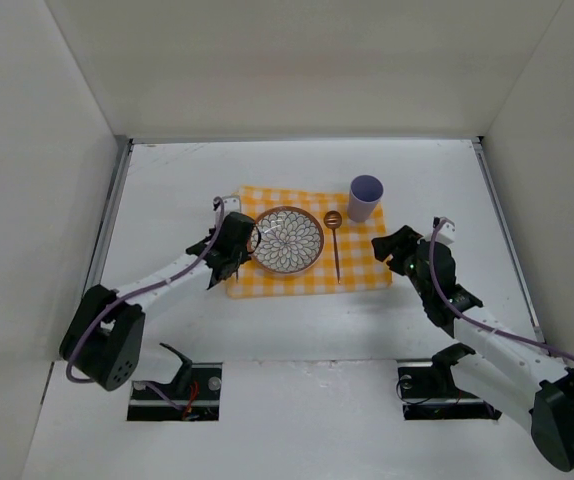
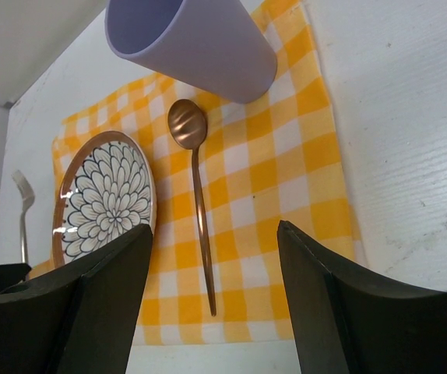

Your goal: Set the dinner table for one person

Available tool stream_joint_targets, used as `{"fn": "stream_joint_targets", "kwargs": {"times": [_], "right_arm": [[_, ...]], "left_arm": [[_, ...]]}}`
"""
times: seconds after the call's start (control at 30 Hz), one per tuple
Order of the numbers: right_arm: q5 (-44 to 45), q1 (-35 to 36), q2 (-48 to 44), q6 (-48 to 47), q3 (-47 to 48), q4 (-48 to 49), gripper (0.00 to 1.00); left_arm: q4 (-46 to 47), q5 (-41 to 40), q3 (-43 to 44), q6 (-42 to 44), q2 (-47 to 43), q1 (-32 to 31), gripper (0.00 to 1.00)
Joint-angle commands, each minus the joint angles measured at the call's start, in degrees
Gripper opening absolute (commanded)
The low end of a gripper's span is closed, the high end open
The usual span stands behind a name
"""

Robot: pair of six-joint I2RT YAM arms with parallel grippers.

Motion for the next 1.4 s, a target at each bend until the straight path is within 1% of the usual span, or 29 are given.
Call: {"fn": "stream_joint_targets", "kwargs": {"times": [0.0, 0.17, 0.27, 0.47, 0.7, 0.83, 0.87, 0.97, 1.03, 1.1, 1.17, 1.27, 1.37], "right_arm": [[-0.16, 0.14, 0.01, 0.09, 0.25, 3.05, 0.72], [-0.07, 0.14, 0.8, 0.0, 0.43, 3.23, 0.72], [-0.08, 0.22, 1.16, -0.09, 0.51, 3.5, 0.72], [-0.16, 0.22, 0.63, -0.09, 0.34, 3.5, 0.72], [0.01, 0.22, 0.45, -0.17, 0.25, 3.5, 0.72], [-0.25, 0.22, 0.45, -0.09, 0.25, 3.5, 0.72], [-0.16, 0.22, 0.45, -0.17, 0.25, 3.5, 0.72], [-0.07, 0.22, 0.63, -0.17, 0.25, 3.5, 0.72], [-0.07, 0.22, 0.63, -0.17, 0.25, 3.5, 0.72], [0.19, 0.22, 0.37, -0.26, 0.25, 3.41, 0.72], [0.19, 0.22, -0.16, -0.26, 0.25, 3.23, 0.72], [0.45, 0.22, -1.13, -0.26, -0.01, 3.06, 0.72], [0.8, 0.22, -1.39, -0.17, -0.36, 3.49, 0.71]], "left_arm": [[2.9, -0.12, 3.2, 7.11, 1.49, -0.05, 0.05], [5.54, 0.67, 3.11, 10.37, 3.59, 1.01, 0.05], [7.73, 1.02, 2.59, 10.73, 5.35, 1.01, 0.05], [8.97, 1.11, 3.29, 9.24, 9.57, 1.36, 0.06], [9.15, 0.41, 3.03, 7.92, 11.77, 0.66, 0.06], [8.53, 0.14, 2.67, 6.78, 12.04, 0.66, 0.1], [8.18, -0.03, 2.5, 6.34, 11.52, 0.66, 0.13], [6.6, -1.78, 1.8, 5.28, 9.06, 0.66, 0.27], [3.63, -2.67, 1.79, 3.62, 6.52, 0.74, 0.36], [0.55, -2.93, 1.62, 1.6, 3.18, 0.66, 0.42], [-1.39, -3.11, 0.66, 0.19, -1.39, 0.48, 0.43], [-3.85, -3.11, -2.06, -3.85, -11.04, 0.57, 0.43], [-6.66, -3.28, -5.75, -8.5, -19.66, 2.32, 0.45]]}}
